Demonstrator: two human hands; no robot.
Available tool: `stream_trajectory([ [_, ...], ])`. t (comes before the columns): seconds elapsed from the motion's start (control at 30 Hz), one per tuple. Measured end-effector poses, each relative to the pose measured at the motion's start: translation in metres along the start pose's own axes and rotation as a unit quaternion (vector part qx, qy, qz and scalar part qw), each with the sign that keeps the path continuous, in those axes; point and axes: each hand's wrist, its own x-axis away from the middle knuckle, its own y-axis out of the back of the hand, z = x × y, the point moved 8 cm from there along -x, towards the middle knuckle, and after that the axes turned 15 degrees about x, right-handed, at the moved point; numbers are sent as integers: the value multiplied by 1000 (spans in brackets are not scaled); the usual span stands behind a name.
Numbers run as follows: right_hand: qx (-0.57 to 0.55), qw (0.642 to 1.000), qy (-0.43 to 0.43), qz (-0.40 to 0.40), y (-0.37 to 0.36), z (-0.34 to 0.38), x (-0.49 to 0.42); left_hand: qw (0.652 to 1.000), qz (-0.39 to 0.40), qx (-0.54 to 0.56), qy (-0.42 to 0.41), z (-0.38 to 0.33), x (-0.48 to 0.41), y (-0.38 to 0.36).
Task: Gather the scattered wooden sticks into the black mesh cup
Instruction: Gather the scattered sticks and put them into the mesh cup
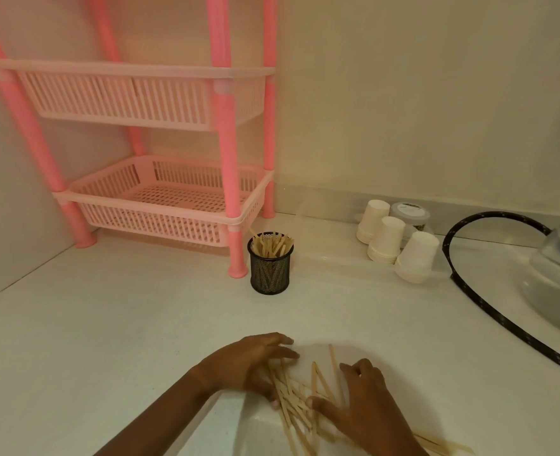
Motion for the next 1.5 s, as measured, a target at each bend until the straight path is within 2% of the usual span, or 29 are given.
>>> stream_trajectory([
  [0.2,25,1000,8,1,-3,23,2,997,-53,-47,-43,-6,-14,4],
  [0.43,22,997,-5,-80,9,20,-14,986,-110,-109,-59,-13,-26,10],
  [0.6,84,990,-13,-111,18,14,-25,966,-101,-230,-67,-20,-32,2],
  [0.67,119,983,-16,-141,26,15,-26,948,-108,-280,-104,-25,-30,1],
  [0.73,151,969,10,-194,39,21,-22,941,-100,-313,-83,-29,-33,0],
  [0.8,195,958,20,-209,42,21,-21,940,-105,-313,-84,-29,-37,1],
  [1.03,239,952,54,-184,30,12,-32,928,-120,-352,-22,-27,-41,8],
  [1.17,259,944,58,-198,29,7,-36,912,-137,-387,-1,-27,-41,16],
  [1.3,247,948,49,-192,33,0,-42,928,-196,-318,1,-25,-38,39],
  [1.43,207,965,67,-144,29,-9,-53,946,-303,-119,3,-17,-33,73],
  [1.5,197,968,88,-132,24,-9,-59,933,-359,36,-1,-14,-30,90],
])
